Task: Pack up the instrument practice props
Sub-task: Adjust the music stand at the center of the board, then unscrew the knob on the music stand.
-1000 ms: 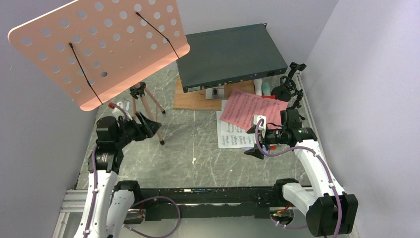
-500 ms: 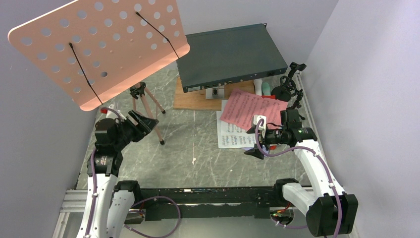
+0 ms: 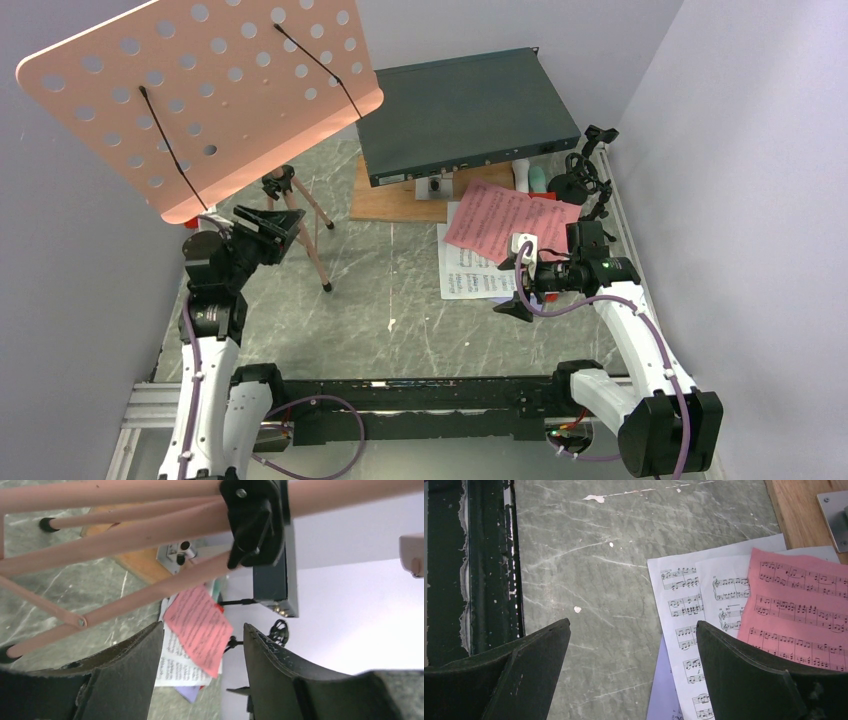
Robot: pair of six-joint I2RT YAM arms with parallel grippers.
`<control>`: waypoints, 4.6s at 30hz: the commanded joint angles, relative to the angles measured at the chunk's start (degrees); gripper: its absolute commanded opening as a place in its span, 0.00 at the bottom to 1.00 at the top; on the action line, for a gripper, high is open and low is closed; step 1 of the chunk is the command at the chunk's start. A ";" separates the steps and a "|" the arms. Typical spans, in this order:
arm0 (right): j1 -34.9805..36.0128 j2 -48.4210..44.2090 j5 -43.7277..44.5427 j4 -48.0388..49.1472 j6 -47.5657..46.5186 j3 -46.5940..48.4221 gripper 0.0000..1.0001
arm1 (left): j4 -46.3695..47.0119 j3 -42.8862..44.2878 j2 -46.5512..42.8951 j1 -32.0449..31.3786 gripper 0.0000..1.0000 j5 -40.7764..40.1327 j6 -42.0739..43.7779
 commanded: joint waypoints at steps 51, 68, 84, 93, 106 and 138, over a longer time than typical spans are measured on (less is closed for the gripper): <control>-0.11 -0.44 -1.84 -2.42 -3.19 0.26 1.00 | 34.58 -5.54 5.64 10.59 0.51 4.05 -19.87; -0.13 0.00 -2.02 -2.27 -3.10 0.26 1.00 | 24.74 -6.83 5.48 10.50 0.04 5.84 -42.64; -0.10 0.18 -1.71 -2.15 -3.01 0.17 1.00 | 10.97 -0.09 6.28 10.12 0.45 7.69 -38.15; -0.14 0.27 -1.67 -2.42 -3.30 0.17 1.00 | 3.53 0.88 6.17 10.68 0.49 4.16 -33.65; -0.12 0.46 -1.71 -2.68 -3.66 0.26 1.00 | 10.05 -0.30 6.87 11.73 0.52 3.81 -35.62; -0.08 0.47 -1.67 -2.93 -3.98 0.13 1.00 | 1.66 0.96 6.25 11.89 0.64 2.26 -31.34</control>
